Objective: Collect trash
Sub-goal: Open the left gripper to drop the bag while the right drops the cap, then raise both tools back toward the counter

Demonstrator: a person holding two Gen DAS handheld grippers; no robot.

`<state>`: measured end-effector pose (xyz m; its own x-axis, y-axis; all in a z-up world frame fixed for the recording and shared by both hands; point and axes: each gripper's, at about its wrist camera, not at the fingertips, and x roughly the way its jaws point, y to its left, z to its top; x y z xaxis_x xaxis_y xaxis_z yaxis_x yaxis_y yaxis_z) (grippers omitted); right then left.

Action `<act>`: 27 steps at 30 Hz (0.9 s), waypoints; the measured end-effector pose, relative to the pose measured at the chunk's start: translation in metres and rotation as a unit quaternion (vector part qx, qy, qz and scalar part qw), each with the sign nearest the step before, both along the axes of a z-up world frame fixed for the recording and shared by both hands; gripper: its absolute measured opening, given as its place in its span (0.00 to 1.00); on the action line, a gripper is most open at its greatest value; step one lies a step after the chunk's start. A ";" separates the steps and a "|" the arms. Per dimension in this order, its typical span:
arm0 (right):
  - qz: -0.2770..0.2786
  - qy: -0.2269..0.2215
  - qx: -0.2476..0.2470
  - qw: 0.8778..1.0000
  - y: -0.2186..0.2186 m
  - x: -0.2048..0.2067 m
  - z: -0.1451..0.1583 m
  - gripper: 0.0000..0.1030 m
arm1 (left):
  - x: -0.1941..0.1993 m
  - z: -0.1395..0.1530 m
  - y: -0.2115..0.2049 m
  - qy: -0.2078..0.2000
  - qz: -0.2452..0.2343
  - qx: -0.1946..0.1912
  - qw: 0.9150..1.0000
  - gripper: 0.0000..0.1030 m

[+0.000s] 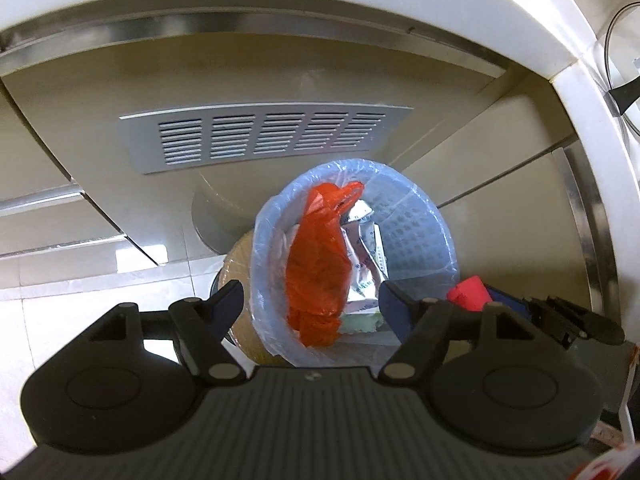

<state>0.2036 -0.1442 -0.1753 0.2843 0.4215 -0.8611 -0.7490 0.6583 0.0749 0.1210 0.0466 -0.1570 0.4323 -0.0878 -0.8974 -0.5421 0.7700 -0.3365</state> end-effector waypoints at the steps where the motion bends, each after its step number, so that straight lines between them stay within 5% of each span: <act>1: 0.000 -0.002 0.000 1.000 0.001 0.001 0.000 0.42 | -0.001 0.001 0.001 -0.001 0.000 0.003 1.000 0.69; 7: -0.003 -0.018 0.006 1.000 0.008 0.009 0.001 0.42 | -0.008 0.005 0.008 -0.004 0.002 0.005 1.000 0.69; 10: -0.009 -0.024 0.004 1.000 0.011 0.012 0.000 0.66 | -0.010 0.005 0.008 -0.004 0.002 0.004 1.000 0.69; 27: 0.003 -0.012 -0.005 1.000 0.007 -0.011 0.007 0.66 | -0.023 0.017 0.010 -0.027 -0.012 0.024 0.999 0.69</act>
